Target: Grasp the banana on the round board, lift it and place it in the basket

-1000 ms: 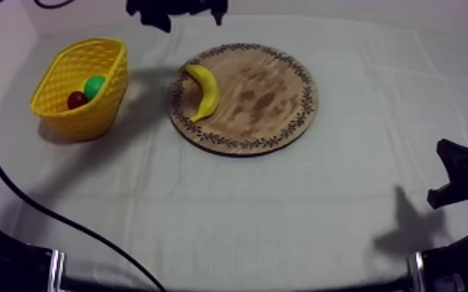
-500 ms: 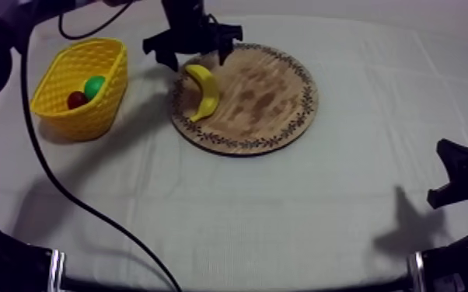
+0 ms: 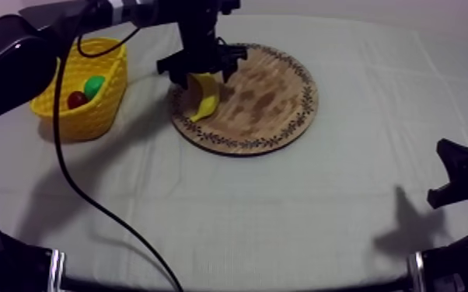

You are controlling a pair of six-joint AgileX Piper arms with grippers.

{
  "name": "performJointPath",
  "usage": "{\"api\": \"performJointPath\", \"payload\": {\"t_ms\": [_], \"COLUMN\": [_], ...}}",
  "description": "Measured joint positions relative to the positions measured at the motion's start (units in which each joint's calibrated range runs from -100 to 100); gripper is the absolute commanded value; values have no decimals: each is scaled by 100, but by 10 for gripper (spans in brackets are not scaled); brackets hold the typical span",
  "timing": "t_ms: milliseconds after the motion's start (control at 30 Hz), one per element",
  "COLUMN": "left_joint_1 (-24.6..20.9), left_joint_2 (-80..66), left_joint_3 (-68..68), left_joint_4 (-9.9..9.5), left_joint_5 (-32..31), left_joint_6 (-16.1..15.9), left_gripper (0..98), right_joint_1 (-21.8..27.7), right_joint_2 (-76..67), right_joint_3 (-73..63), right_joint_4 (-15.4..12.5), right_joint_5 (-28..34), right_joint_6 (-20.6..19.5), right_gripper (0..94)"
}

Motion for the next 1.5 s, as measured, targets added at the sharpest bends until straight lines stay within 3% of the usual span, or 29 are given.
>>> {"api": "performJointPath", "payload": {"t_ms": [800,1033,1367,1500], "left_joint_1": [-40,-68,-91,-101], "left_joint_2": [731,773,799,792], "left_joint_3": [-601,-544,-483,-483], "left_joint_4": [-20,-20,-9,-11], "left_joint_5": [-61,-291,-467,-475], "left_joint_6": [8,-54,-208,-244], "left_gripper": [669,579,286,249], "right_joint_1": [0,0,0,0], "right_joint_2": [0,0,0,0], "right_joint_3": [0,0,0,0], "right_joint_4": [0,0,0,0], "right_joint_5": [9,1,1,1], "right_joint_6": [0,-3,-3,-3], "right_gripper": [3,3,3,3]}}
